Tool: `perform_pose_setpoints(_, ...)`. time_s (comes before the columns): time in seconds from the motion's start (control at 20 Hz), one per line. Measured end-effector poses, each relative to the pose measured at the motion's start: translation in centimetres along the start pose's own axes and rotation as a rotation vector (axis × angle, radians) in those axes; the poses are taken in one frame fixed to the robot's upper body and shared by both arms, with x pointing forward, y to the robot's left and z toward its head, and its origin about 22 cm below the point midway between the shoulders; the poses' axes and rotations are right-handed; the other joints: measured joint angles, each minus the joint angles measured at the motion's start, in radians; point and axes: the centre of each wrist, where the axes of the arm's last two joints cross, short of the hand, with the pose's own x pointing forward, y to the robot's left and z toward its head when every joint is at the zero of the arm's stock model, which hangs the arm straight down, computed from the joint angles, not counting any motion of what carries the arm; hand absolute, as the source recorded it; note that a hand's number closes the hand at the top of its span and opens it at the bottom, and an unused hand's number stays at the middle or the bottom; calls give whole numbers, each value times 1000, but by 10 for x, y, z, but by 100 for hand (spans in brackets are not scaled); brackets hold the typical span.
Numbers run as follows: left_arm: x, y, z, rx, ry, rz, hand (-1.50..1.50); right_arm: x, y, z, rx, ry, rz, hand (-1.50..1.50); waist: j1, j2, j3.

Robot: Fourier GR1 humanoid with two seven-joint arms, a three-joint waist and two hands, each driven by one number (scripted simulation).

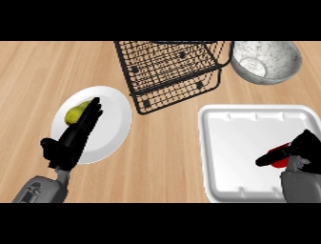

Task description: Pick the can from the tray and place it in the tiered basket

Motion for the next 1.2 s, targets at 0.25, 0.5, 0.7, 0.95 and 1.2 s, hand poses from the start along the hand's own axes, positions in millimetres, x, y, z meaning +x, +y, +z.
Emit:
perform_pose_setpoints(0.25,-3,5,2,-3,-8,-4,0,0,6,-1,-41,-27,-22,150,3,-2,-3)
perform_pose_setpoints(0.5,-1,-5,3,-8,-2,4,0,3,10,-4,-93,-55,-29,150,4,-1,-3)
perform_pose_setpoints(0.7,-5,0,-1,-3,0,2,0,7,7,-3,-117,-71,-36,150,3,0,-1)
perform_pose_setpoints(0.95,-1,-2,-5,-2,0,4,0,12,0,-10,-165,-104,-17,150,7,2,0)
perform_pose_setpoints(1.2,4,-11,-10,-47,-20,2,0,37,-24,-10,-170,-509,171,150,59,16,5)
